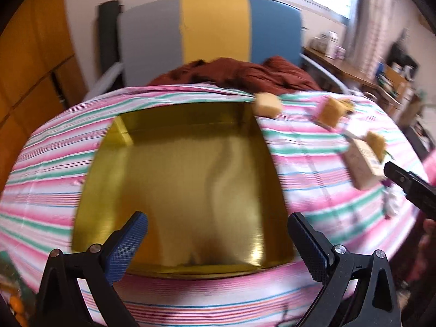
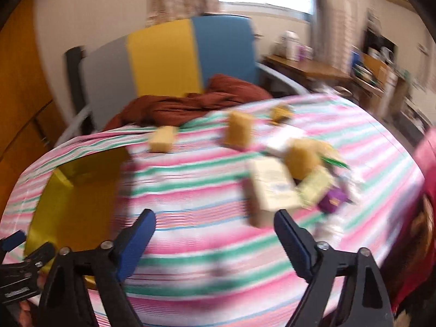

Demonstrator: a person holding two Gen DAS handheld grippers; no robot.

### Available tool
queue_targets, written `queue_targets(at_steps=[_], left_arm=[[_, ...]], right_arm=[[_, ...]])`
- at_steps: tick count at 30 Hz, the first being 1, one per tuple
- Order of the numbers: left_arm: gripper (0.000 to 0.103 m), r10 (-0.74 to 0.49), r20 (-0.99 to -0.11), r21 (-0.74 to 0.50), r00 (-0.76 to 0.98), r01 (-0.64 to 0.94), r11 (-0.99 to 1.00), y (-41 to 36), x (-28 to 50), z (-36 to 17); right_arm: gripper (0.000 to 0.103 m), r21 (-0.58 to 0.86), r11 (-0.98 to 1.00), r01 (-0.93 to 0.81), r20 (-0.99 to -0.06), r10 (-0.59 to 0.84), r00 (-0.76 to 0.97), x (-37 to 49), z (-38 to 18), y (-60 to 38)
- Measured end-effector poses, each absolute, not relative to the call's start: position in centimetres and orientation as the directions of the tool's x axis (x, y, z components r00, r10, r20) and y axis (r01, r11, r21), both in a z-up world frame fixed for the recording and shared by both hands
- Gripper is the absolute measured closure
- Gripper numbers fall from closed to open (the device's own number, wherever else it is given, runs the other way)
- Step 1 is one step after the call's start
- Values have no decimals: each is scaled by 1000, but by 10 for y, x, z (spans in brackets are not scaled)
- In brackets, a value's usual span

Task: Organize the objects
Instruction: 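Grasp the clear plastic bag bundle with the right tool while the left tool grasps the cream barcode box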

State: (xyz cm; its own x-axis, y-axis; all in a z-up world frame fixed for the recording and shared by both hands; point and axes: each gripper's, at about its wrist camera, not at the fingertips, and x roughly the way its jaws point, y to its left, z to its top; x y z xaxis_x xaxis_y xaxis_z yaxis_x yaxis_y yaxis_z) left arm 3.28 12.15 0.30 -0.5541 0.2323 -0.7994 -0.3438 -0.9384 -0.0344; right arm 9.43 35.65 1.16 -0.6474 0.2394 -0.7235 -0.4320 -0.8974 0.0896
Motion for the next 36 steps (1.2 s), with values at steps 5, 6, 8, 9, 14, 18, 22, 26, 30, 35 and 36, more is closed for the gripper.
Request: queue_targets(at_steps=[5, 6, 8, 9, 14, 18, 22, 26, 30, 35, 36], left_arm=[[0, 330, -818, -118, -470, -426, -897, 160, 40, 2], [0, 343, -821, -130, -457, -435, -891, 166, 42, 1], [0, 361, -828, -148, -430, -454, -879, 182, 41, -1], [0, 368, -830, -155, -420, -460, -874, 189, 41, -1], [0, 383, -841, -162, -382, -497, -852, 223, 38, -3], [0, 419, -811, -144, -408, -554, -820, 246, 41, -2], [0, 471, -808, -206, -353, -580, -788, 272, 35, -10], [0, 506, -824, -298, -256, -565, -770, 311, 18, -22], [0, 529, -825, -385, -198, -488, -784, 347, -2, -35], [0, 487, -864, -388, -128, -448, -806, 392, -20, -59], [0, 462, -878, -363, -124, -457, -812, 400, -22, -63]], right_arm=[[29, 95, -805, -585, -736, 339, -586, 129, -10, 420], [29, 76, -778, -624, -738, 377, -560, 136, -15, 433], [29, 79, -756, -650, -736, 395, -549, 147, -23, 450], [29, 93, -754, -650, -742, 383, -551, 151, -27, 457], [38, 185, -761, -622, -781, 271, -563, 148, -55, 481], [63, 198, -749, -633, -802, 247, -544, 146, -73, 494], [67, 230, -753, -616, -788, 227, -572, 152, -79, 495], [67, 251, -755, -606, -785, 208, -584, 153, -83, 495], [67, 249, -752, -610, -787, 210, -580, 157, -81, 494], [67, 246, -758, -604, -792, 202, -576, 151, -83, 494], [67, 246, -759, -603, -793, 200, -575, 151, -82, 494]])
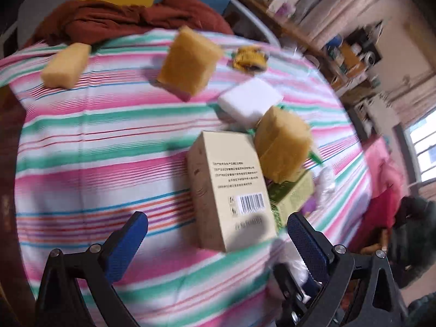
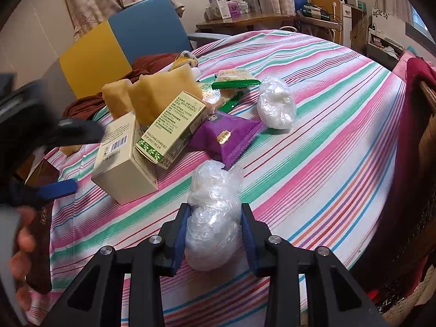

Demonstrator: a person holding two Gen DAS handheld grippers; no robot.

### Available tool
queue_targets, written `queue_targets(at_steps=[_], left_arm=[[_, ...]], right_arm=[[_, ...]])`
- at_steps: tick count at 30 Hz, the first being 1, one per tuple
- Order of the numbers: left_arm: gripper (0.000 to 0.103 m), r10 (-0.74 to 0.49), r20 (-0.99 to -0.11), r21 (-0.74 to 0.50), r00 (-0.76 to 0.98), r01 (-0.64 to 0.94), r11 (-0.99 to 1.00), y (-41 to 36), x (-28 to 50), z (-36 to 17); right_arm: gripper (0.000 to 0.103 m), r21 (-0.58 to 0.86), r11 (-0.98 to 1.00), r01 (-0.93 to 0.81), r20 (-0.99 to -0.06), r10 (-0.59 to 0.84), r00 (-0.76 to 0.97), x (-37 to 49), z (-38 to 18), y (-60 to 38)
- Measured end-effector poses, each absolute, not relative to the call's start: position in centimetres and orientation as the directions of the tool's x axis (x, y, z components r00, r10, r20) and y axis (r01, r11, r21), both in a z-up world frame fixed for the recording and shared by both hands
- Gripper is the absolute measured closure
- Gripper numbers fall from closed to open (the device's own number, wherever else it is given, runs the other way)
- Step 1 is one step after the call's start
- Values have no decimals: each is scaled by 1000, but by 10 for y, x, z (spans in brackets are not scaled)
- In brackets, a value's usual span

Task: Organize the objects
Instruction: 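Grasp the clear plastic bag bundle with the right tool while the left tool grasps the cream barcode box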

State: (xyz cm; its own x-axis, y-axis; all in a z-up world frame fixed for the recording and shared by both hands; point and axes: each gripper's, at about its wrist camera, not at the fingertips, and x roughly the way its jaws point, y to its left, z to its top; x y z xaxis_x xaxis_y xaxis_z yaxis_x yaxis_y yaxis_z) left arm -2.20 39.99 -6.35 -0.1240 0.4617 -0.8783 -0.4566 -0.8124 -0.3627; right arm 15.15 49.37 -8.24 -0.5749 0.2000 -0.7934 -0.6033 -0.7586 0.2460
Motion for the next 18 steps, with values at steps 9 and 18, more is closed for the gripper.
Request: queue_targets(at_steps=[9, 18], left_arm=[[0, 357, -921, -222, -158, -538, -813, 425, -23, -83], [9, 335, -898, -116, -284, -583, -805, 388, -21, -87]], right_arm=[[67, 260, -752, -605, -798, 185, -573, 153, -83, 496], [66, 251, -749, -613, -796, 201, -572, 155, -83, 493]])
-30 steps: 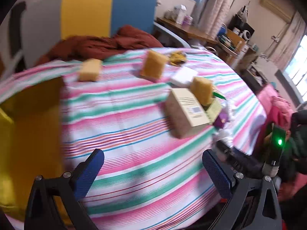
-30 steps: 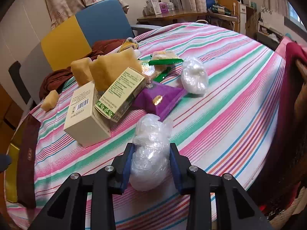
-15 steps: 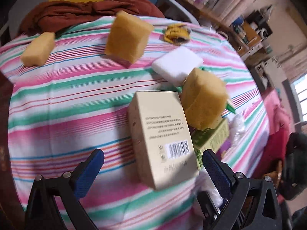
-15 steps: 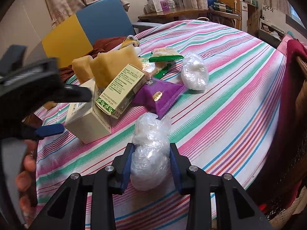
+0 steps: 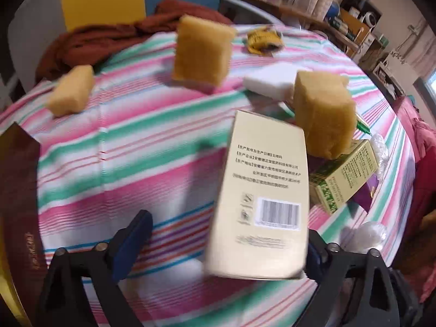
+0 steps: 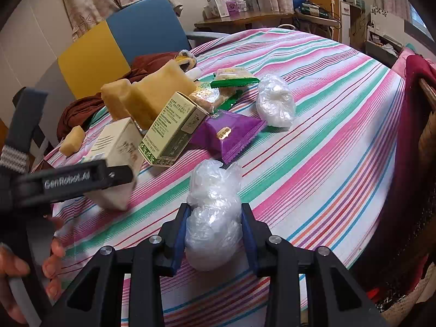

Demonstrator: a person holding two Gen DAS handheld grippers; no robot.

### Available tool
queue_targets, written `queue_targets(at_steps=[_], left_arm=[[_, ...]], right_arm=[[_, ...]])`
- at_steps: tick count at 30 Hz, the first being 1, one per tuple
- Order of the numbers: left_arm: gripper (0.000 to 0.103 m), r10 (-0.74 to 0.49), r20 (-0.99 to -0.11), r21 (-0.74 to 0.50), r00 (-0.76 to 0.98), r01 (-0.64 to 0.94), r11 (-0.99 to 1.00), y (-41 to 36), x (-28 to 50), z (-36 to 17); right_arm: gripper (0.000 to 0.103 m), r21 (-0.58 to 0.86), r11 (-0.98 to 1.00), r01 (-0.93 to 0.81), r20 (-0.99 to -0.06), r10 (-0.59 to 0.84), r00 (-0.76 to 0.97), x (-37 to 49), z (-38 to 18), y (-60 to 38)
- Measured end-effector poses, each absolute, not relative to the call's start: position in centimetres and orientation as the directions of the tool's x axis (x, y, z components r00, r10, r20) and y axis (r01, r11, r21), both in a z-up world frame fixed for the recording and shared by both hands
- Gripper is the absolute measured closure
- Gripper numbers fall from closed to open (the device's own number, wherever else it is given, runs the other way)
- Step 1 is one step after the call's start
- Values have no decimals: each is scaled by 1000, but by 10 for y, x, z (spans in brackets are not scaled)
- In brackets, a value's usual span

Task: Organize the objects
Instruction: 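Grasp the clear plastic bag bundle with the right tool while the left tool grasps the cream barcode box, then carry the plastic bundle in the right tool and the cream box in the left tool over the gold tray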

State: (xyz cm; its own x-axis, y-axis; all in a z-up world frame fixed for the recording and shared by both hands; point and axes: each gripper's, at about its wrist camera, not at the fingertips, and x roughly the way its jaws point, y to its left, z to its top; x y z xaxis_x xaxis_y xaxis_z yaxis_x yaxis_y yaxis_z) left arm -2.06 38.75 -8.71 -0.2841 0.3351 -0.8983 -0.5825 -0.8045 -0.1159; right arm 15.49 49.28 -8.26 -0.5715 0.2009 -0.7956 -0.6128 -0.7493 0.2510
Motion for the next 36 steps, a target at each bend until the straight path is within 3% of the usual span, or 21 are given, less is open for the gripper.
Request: queue_targets(at_steps=[3, 7, 12, 25, 36], left_arm=[[11, 359, -887, -125, -289, -599, -791, 381, -20, -88], [42, 405, -867, -143, -291, -633, -761, 376, -16, -83], [49, 428, -858, -168, -285, -632, -757, 372, -14, -82], [53, 526, -793, -249, -306, -625, -740, 317, 6, -59], [53, 559, -733, -296, -388, -559, -775, 228, 0, -27]], right_arm=[[66, 243, -751, -614, -796, 207, -569, 155, -82, 491], [66, 244, -751, -614, -795, 208, -570, 152, -83, 493], [67, 242, -750, -615, -789, 216, -575, 153, -83, 491], [69, 271, -774, -573, -771, 182, -611, 155, -63, 465], [69, 253, -865, -434, -750, 108, -652, 120, -35, 402]])
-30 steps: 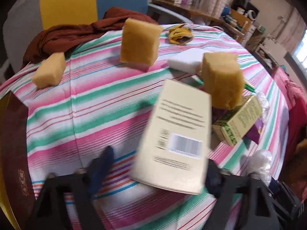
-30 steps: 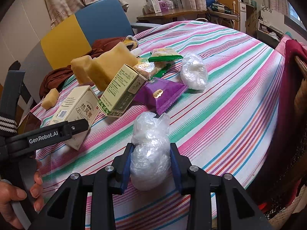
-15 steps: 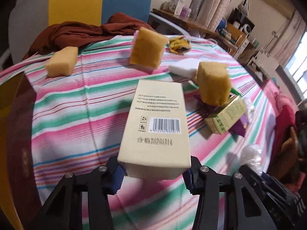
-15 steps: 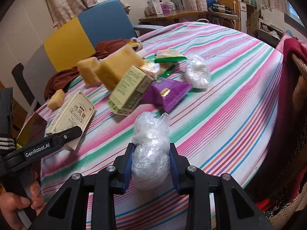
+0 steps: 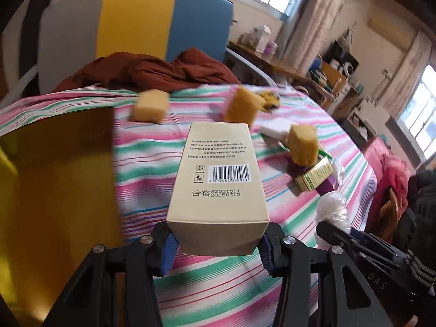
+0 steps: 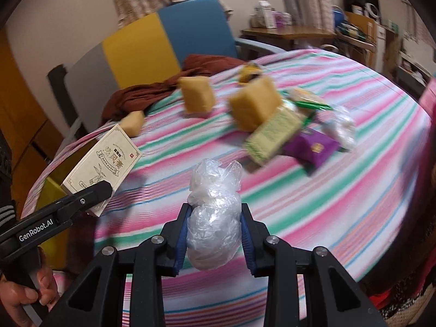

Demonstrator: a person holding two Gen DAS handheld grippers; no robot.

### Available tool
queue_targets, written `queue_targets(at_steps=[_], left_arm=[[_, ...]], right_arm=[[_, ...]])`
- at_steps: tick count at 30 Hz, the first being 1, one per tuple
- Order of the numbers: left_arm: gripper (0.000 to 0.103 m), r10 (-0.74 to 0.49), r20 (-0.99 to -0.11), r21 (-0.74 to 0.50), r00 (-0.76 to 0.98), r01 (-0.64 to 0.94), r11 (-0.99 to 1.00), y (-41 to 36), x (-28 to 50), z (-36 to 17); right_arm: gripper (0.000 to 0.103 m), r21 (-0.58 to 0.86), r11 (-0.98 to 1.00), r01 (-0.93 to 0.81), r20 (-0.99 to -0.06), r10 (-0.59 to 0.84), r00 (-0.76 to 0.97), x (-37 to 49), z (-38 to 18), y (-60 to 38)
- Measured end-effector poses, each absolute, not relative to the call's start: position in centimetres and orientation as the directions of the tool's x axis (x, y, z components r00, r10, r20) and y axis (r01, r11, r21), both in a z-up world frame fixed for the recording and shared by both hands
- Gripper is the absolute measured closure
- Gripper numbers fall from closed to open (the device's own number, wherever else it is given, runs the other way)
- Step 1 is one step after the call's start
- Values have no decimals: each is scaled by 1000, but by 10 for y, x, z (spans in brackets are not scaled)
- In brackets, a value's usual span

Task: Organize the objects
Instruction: 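Carry the plastic bundle in the right tool and the cream box in the left tool over the gold tray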

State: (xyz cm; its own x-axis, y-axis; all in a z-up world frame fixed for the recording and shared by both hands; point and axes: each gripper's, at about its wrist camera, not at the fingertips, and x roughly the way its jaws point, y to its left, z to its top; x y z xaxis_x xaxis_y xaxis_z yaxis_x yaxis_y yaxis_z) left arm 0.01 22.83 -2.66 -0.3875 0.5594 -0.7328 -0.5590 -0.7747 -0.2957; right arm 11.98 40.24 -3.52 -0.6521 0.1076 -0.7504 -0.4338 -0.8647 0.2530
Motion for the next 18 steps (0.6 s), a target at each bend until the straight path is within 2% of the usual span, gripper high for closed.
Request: queue_targets(at_steps=[7, 18], left_arm=[[53, 519, -712, -291, -473, -473, -831, 157, -16, -14], [53, 342, -751, -213, -565, -284, -935, 53, -72, -28]], right_arm=[[69, 239, -926, -292, -726, 30, -687, 84, -6, 351], [69, 306, -949, -72, -728, -184, -660, 2, 9, 257]])
